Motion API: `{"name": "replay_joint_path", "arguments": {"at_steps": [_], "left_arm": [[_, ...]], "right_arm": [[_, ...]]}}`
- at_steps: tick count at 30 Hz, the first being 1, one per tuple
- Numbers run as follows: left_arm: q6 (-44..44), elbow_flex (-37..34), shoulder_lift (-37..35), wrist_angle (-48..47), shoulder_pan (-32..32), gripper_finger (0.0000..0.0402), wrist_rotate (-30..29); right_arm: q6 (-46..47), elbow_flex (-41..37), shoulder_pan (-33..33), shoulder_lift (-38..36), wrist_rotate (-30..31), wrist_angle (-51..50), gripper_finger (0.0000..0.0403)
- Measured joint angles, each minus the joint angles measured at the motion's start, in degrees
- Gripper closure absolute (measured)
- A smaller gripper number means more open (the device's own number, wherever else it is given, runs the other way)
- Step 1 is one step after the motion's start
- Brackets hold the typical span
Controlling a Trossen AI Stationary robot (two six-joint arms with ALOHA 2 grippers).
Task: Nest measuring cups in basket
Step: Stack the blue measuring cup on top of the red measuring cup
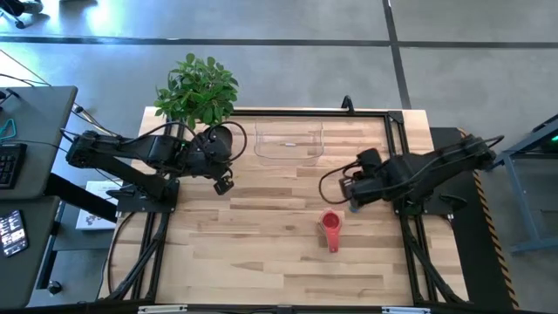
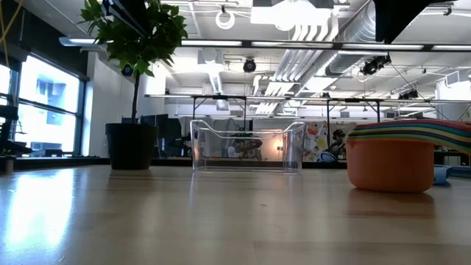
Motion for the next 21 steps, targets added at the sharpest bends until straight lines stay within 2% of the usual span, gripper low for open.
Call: {"name": "replay_joint_path", "arguments": {"at_steps": [4, 14, 21], "left_arm": [[0.63, 0.00, 0.00, 0.19, 0.00, 0.0339, -0.63], [2.06, 0.00, 0.00, 3.58, 0.02, 0.0339, -1.69], [2.25, 0.00, 0.00, 5.14, 0.95, 0.0339, -1.93]], "right_arm": [[-1.03, -4.13, -1.19, -4.64, 0.60, 1.21, 0.0329], [5.95, -23.54, -2.81, -19.82, -2.32, 10.39, 0.0329], [12.63, -31.16, -2.82, -24.33, -7.02, 12.42, 0.0329]]}}
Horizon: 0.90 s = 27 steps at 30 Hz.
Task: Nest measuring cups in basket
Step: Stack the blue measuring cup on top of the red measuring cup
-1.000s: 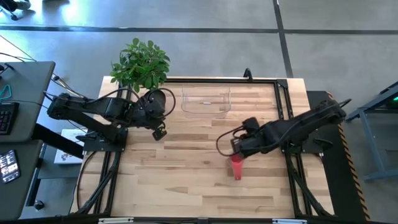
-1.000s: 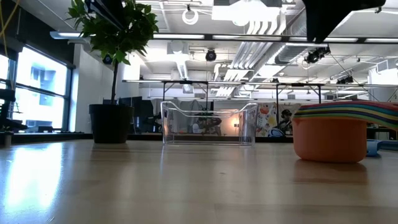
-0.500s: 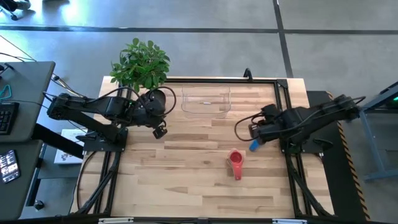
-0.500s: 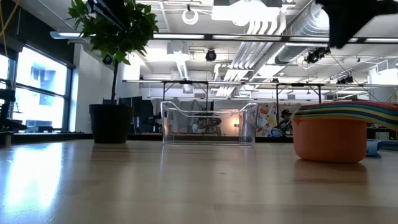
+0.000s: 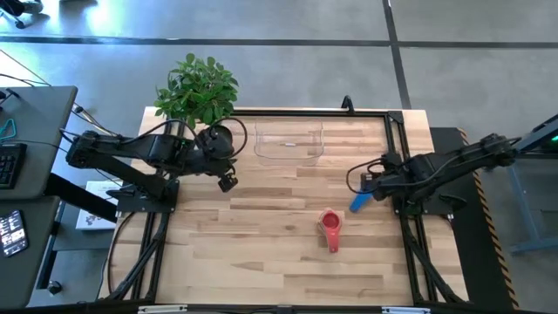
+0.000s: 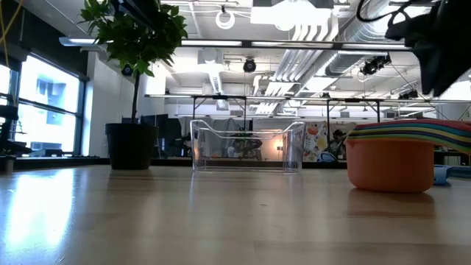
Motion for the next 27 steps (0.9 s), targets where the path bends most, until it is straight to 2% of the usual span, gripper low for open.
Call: {"name": "replay_joint_path", "arguments": {"at_steps": [5, 14, 21, 27], "left_arm": [[0.82, 0.00, 0.00, 0.91, 1.47, 0.0339, -0.10], [0.83, 0.00, -0.01, 0.88, 4.05, 0.0339, -0.07], [0.83, 0.00, 0.00, 0.84, 4.95, 0.0339, 0.04], [1.00, 0.00, 0.00, 0.84, 4.93, 0.0339, 0.05]], "right_arm": [[-0.44, -4.11, 0.00, 0.12, -3.63, 2.96, 0.0329], [-0.84, -11.66, -2.13, 0.26, -4.07, 14.78, 0.0329], [-6.30, -13.20, -7.61, 0.25, -3.95, 17.41, 0.0329], [-15.80, -12.70, -13.96, 0.25, -3.66, 24.67, 0.0329]]}}
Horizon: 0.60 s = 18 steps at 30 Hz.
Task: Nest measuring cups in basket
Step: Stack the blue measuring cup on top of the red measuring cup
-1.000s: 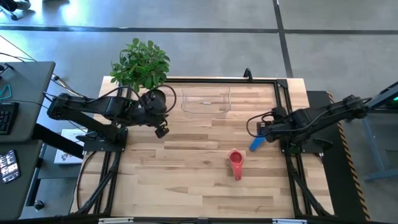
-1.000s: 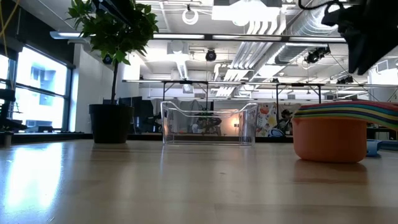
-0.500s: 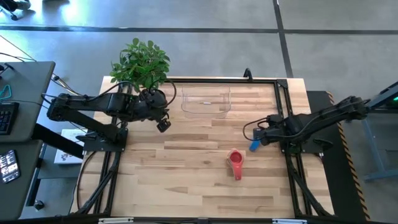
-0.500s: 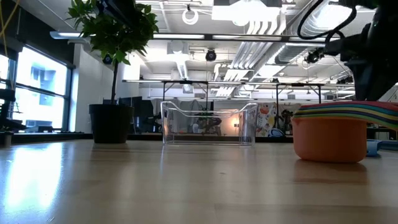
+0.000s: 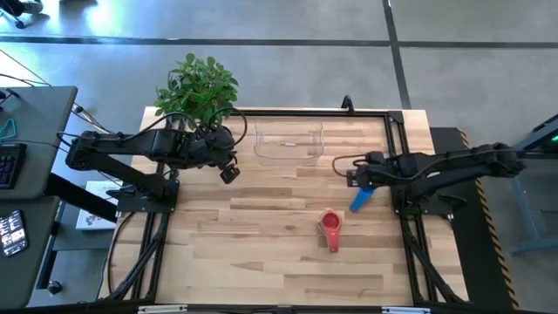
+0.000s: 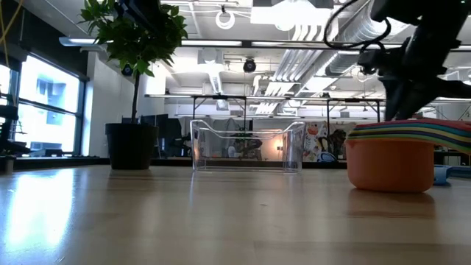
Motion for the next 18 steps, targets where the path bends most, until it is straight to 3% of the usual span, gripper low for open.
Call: {"name": "replay_joint_path", "arguments": {"at_steps": [6, 11, 18], "left_arm": [[2.44, 0.00, 0.00, 0.00, 0.00, 0.0339, -0.01], [2.45, 0.00, 0.00, 0.00, 0.00, 0.0339, -0.41], [4.27, 0.00, 0.00, 0.00, 0.02, 0.0339, -1.50]], "right_arm": [[-5.90, 0.40, -5.84, 0.01, -1.69, 3.75, 0.0329], [-11.51, 0.42, -10.06, 2.33, -7.71, 4.21, 0.0329], [-19.40, 0.45, -14.00, 8.58, -15.99, 13.85, 0.0329]]}}
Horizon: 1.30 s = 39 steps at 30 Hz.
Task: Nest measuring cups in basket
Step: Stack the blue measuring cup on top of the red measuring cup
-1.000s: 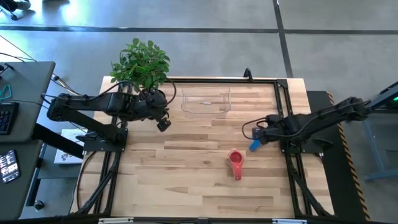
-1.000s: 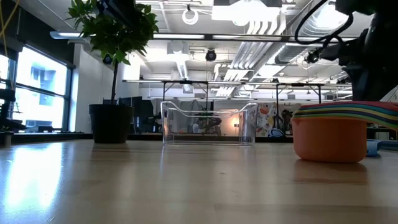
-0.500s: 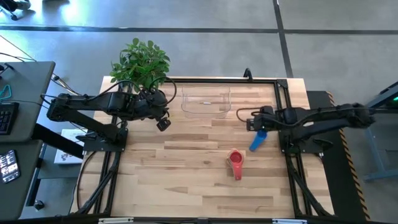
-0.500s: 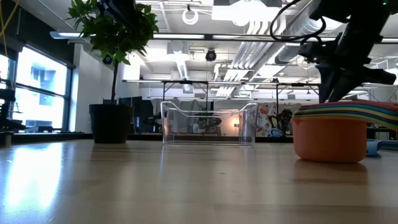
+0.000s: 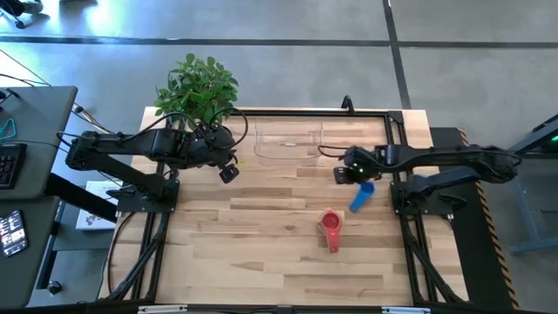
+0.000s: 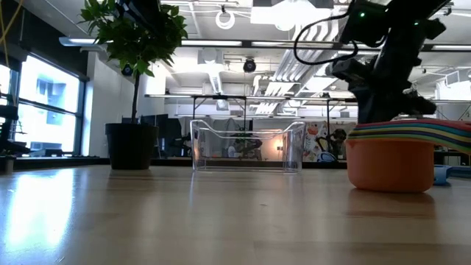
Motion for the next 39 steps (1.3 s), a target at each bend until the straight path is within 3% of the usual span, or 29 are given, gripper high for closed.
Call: {"name": "replay_joint_path", "arguments": {"at_steps": [7, 18, 29, 39], "left_arm": [[0.09, -0.01, 0.00, 0.02, 0.00, 0.0339, -0.02], [0.09, -0.02, 0.00, -0.02, 0.00, 0.0339, -0.04], [0.07, -0.02, 0.00, -0.04, 0.02, 0.0339, -0.09], [0.07, -0.01, 0.00, -0.03, 0.01, 0.0339, -0.09]], "right_arm": [[-2.82, 2.70, -0.64, 3.58, -2.77, -0.05, 0.0329], [-9.30, 16.86, -1.95, 7.08, 3.91, -18.27, 0.0329], [0.15, 12.59, 1.17, 12.80, 1.18, -23.85, 0.0329], [1.15, 11.93, 2.66, 18.73, 1.49, -24.30, 0.0329]]}}
